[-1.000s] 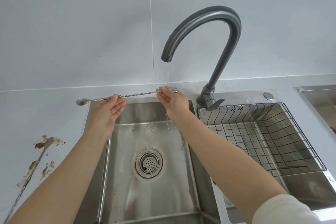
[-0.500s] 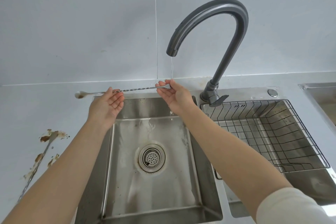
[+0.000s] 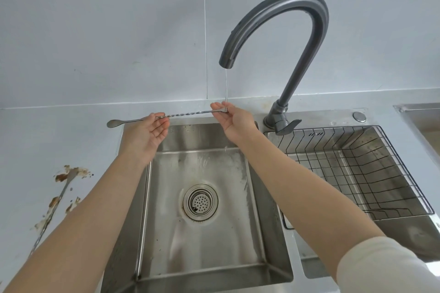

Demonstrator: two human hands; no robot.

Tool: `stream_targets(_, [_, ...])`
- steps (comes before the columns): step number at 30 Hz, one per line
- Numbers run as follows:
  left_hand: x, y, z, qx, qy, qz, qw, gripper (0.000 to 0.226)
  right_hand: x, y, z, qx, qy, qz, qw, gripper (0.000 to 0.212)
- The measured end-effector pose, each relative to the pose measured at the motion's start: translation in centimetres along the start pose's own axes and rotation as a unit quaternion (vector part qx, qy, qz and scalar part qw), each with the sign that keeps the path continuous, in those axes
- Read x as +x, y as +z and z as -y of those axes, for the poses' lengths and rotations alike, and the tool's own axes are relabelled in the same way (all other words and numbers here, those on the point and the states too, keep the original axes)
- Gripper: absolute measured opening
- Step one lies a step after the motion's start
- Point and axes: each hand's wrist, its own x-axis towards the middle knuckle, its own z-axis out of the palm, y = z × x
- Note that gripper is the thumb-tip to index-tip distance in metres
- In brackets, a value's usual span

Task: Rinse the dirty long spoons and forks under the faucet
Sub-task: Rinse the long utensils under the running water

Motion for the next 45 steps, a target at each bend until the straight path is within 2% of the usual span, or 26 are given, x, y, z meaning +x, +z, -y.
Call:
stream_targets(4, [0.0,0.1,0.5,-0.01,-0.006,0.016,1.0,0.03,0.2,-0.2,-0.3,-0.019,-0.021,-0.021,0.999,0.012])
stream_targets(8, [0.3,0.3,0.7,-0.019,-0.013,0.032,0.999,0.03,0.2,-0.2,-0.6,-0.027,-0.03,0.001,0.999,0.01])
stream_targets(15, [0.3,1.8,1.2,-0.002,-0.011,0.068,0.998,0.03,-0.7,1.0,-0.7,-0.045,-0.004,-0.032,0.998,0.043])
stream_targets(17, [0.3,2.0,1.0,0.001,-0.006,0.07,0.998,0.03,-0.7,0.9,-0.5,-0.06,-0.008,-0.031,0.998,0.039])
stream_targets(21, [0.4,2.6,0.9,0.002,0.001,0.074,0.997,0.03,-0.6,0.7,-0.5,-0.051,-0.036,0.021,0.998,0.012])
stream_targets(24, [0.4,3.0,0.9,0.003,0.004,0.074,0.997,0.03,-0.5,0.5,-0.8,-0.043,-0.056,0.027,0.997,0.009])
stream_targets(31, [0.2,2.9,1.1,0.032,0.019,0.064,0.997,0.028,-0.7,0.6,-0.4,-0.074,-0.065,-0.036,0.995,0.039])
stream_targets(38, [0.1,2.2,0.9,0.068,0.043,0.014,0.997,0.026,-0.8,0.5,-0.4,-0.058,-0.049,-0.052,0.996,0.017])
stream_targets(43, [-0.2,2.1,0.9,0.085,0.063,0.005,0.994,0.026,-0.7,0.9,-0.8,-0.111,-0.064,-0.081,0.988,0.033])
stream_targets(45, [-0.2,2.1,0.9,0.079,0.063,0.0,0.995,0.025,-0.9,1.0,-0.8,-0.104,-0.059,-0.062,0.991,0.026])
